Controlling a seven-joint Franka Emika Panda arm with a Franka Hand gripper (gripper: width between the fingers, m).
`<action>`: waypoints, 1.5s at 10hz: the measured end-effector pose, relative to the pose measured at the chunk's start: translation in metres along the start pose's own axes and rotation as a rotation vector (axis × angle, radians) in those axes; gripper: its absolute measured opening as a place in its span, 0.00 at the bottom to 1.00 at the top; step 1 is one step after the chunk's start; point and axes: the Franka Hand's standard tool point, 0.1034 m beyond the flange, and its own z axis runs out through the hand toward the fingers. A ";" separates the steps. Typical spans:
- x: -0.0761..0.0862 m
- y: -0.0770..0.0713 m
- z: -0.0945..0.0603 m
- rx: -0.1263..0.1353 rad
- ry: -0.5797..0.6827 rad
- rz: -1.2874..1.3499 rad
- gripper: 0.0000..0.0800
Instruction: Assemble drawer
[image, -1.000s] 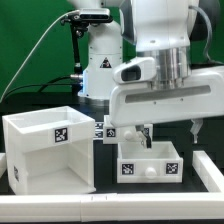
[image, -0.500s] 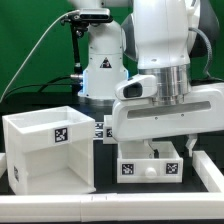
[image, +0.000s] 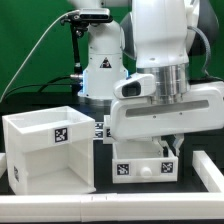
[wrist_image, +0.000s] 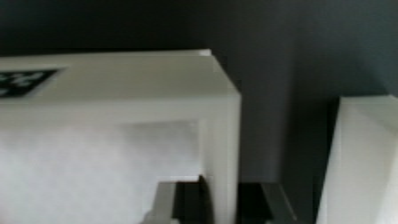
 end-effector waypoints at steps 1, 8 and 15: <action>-0.005 -0.001 -0.011 -0.002 -0.026 0.004 0.05; -0.022 -0.089 -0.049 0.014 -0.005 0.049 0.05; -0.086 -0.147 -0.016 0.026 0.012 0.058 0.05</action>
Offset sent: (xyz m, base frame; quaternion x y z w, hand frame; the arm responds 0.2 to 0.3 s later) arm -0.0356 0.0796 0.0496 -0.0225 -0.0206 0.0760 0.9966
